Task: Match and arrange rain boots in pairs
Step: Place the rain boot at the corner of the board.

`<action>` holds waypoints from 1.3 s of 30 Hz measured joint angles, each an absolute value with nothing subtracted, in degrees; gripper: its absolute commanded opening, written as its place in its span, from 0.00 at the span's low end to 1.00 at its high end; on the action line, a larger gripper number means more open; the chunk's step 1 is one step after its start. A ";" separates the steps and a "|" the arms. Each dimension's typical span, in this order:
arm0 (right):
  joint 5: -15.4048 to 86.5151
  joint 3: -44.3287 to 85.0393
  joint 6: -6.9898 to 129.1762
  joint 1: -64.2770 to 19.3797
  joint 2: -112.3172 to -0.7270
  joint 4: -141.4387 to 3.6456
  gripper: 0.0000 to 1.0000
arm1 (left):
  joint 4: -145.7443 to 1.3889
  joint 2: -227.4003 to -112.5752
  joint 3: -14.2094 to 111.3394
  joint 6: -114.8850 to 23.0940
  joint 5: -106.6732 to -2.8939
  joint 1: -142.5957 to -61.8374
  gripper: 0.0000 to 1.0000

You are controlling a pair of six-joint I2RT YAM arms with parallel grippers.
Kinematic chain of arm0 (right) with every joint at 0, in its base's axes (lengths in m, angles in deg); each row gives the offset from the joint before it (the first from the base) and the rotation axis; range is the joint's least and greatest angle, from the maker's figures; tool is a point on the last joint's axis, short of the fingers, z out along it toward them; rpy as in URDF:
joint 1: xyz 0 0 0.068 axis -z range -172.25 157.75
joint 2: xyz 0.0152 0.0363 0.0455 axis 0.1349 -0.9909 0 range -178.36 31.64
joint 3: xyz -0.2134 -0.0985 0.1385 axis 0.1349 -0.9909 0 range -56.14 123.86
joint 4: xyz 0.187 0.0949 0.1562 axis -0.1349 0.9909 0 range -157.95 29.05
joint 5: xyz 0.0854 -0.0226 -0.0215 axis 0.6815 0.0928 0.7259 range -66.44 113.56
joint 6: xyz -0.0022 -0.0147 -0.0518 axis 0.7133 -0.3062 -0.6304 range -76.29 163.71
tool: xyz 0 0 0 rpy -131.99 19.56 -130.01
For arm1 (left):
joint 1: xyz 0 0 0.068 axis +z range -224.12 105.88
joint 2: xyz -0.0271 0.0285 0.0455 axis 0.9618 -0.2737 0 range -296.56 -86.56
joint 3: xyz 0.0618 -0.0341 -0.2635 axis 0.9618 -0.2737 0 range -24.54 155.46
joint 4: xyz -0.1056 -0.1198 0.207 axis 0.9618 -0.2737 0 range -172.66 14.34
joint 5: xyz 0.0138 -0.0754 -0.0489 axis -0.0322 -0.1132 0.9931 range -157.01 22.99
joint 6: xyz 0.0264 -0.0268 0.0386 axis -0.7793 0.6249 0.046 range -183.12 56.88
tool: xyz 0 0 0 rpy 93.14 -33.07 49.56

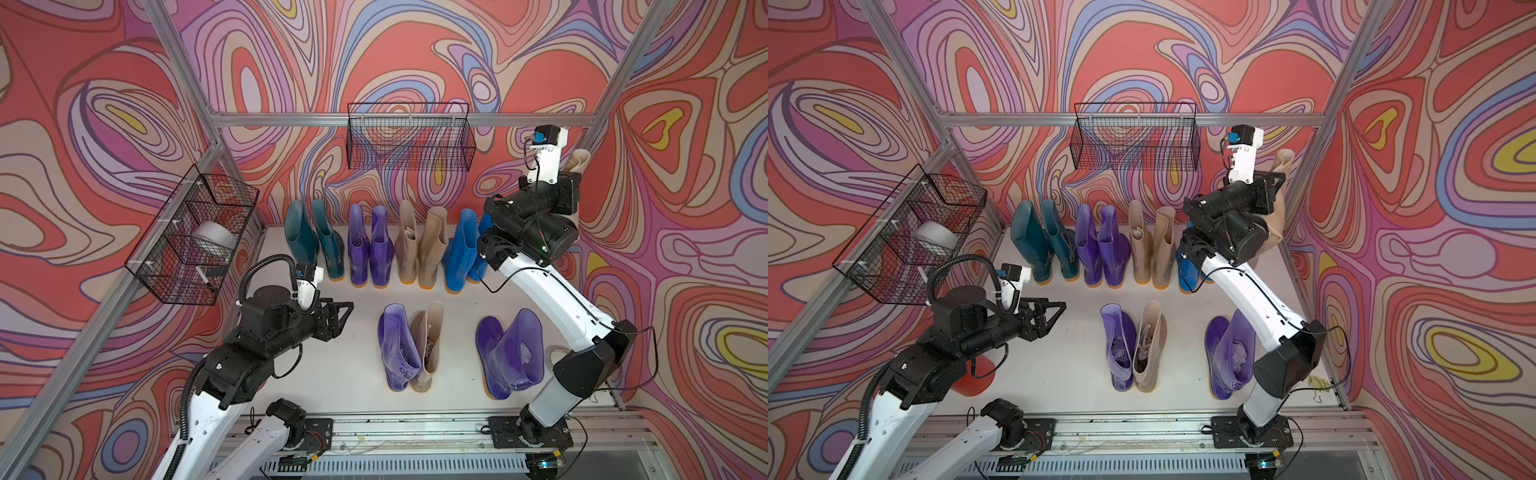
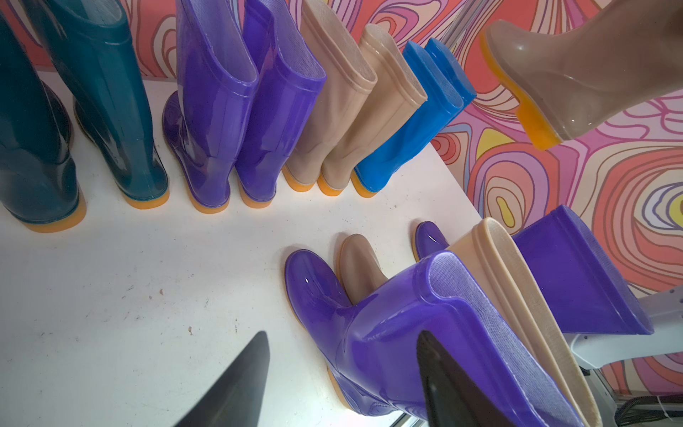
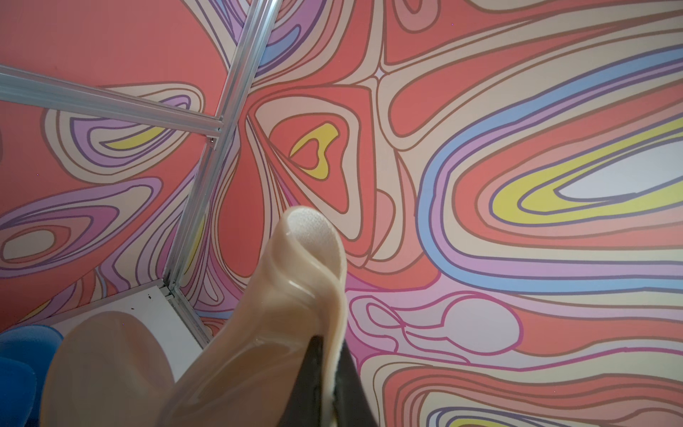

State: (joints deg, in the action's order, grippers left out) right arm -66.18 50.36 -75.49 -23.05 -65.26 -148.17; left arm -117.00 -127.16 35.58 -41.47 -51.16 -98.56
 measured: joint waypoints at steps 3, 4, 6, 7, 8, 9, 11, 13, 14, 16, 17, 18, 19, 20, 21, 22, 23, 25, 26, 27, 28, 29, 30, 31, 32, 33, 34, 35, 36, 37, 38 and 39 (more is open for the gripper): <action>-66.18 50.54 -75.82 -20.61 -66.18 -149.18 0.00 | -117.02 -127.42 35.25 -41.49 -51.22 -98.56 0.66; -66.18 50.71 -75.84 -19.71 -66.62 -149.50 0.00 | -117.00 -127.57 35.25 -41.53 -51.22 -98.56 0.65; -66.18 52.16 -75.88 -18.22 -67.95 -149.85 0.00 | -117.00 -127.97 35.25 -41.66 -51.26 -98.56 0.65; -66.16 53.18 -75.90 -17.79 -68.65 -149.90 0.00 | -117.02 -128.12 35.25 -41.73 -51.31 -98.56 0.66; -66.16 54.25 -75.93 -17.57 -69.28 -149.94 0.00 | -117.02 -128.32 35.25 -41.79 -51.40 -98.56 0.65; -66.16 55.30 -75.97 -17.44 -69.83 -150.07 0.00 | -117.00 -128.38 35.25 -41.88 -51.44 -98.56 0.65; -66.13 56.92 -76.01 -17.00 -70.62 -150.49 0.00 | -117.00 -128.67 35.25 -41.88 -51.42 -98.56 0.66; -66.13 58.43 -76.01 -16.43 -71.75 -150.93 0.00 | -117.00 -128.84 35.25 -41.90 -51.42 -98.56 0.65; -66.13 59.26 -76.06 -15.97 -72.58 -151.08 0.00 | -117.00 -129.08 35.25 -41.90 -51.42 -98.56 0.65; -66.16 61.12 -76.08 -15.36 -74.59 -151.10 0.00 | -116.98 -129.39 35.25 -41.90 -51.42 -98.56 0.65; -66.16 62.03 -76.10 -15.10 -75.58 -151.06 0.00 | -116.98 -129.52 35.25 -41.90 -51.42 -98.56 0.65; -66.16 62.69 -76.10 -14.94 -76.39 -150.99 0.00 | -116.98 -129.76 35.25 -41.90 -51.42 -98.56 0.65; -66.16 63.26 -76.14 -14.92 -77.02 -150.93 0.00 | -116.98 -129.85 35.25 -41.90 -51.42 -98.56 0.65; -66.16 63.91 -76.19 -14.94 -77.54 -150.82 0.00 | -116.98 -130.00 35.25 -41.90 -51.40 -98.56 0.65; -66.16 64.31 -76.23 -14.94 -77.72 -150.62 0.00 | -116.96 -130.11 35.25 -41.90 -51.42 -98.56 0.65; -66.18 64.68 -76.23 -15.05 -77.74 -150.49 0.00 | -116.96 -130.13 35.25 -41.90 -51.42 -98.56 0.65; -66.16 65.36 -76.21 -15.10 -77.72 -150.09 0.00 | -116.98 -130.13 35.25 -41.90 -51.42 -98.56 0.65; -66.16 66.93 -76.21 -15.14 -77.43 -148.59 0.00 | -116.96 -130.13 35.25 -41.90 -51.42 -98.56 0.65; -66.16 67.45 -76.21 -15.14 -76.95 -146.75 0.00 | -116.96 -130.15 35.25 -41.90 -51.42 -98.56 0.65; -66.16 67.80 -75.73 -15.16 -76.34 -144.19 0.00 | -116.96 -130.17 35.25 -41.88 -51.42 -98.56 0.65; -66.16 68.18 -74.37 -15.16 -75.66 -140.50 0.00 | -116.96 -130.22 35.25 -41.88 -51.42 -98.56 0.65; -66.13 68.92 -71.44 -15.21 -75.03 -135.36 0.00 | -116.94 -130.28 35.25 -41.86 -51.37 -98.56 0.65; -66.09 70.56 -65.67 -15.38 -74.31 -126.69 0.00 | -116.89 -130.37 35.25 -41.84 -51.35 -98.56 0.65; -66.02 72.37 -60.39 -15.62 -73.85 -118.99 0.00 | -116.83 -130.50 35.25 -41.77 -51.29 -98.56 0.64; -65.83 76.26 -52.08 -15.82 -73.70 -106.47 0.00 | -116.67 -130.57 35.25 -41.62 -51.16 -98.56 0.64; -64.65 80.63 -43.01 -16.02 -73.61 -93.70 0.00 | -116.52 -130.57 35.25 -41.40 -51.02 -98.56 0.64; -63.25 82.56 -36.85 -16.08 -72.58 -85.27 0.00 | -116.46 -130.55 35.25 -41.27 -50.96 -98.56 0.65; -62.57 83.04 -32.58 -16.34 -71.03 -79.26 0.00 | -116.43 -130.44 35.25 -40.99 -50.96 -98.56 0.65; -61.98 82.62 -28.93 -16.43 -69.04 -74.34 0.00 | -116.41 -130.22 35.25 -40.83 -50.96 -98.56 0.65; -61.35 82.38 -26.14 -16.43 -67.62 -70.60 0.00 | -116.43 -130.06 35.25 -40.70 -50.96 -98.56 0.64; -60.39 82.41 -21.79 -16.41 -66.16 -65.46 0.00 | -116.46 -129.87 35.27 -40.57 -50.98 -98.56 0.64; -59.21 82.73 -17.33 -16.23 -65.09 -60.15 0.00 | -116.56 -129.76 35.36 -40.57 -51.00 -98.56 0.64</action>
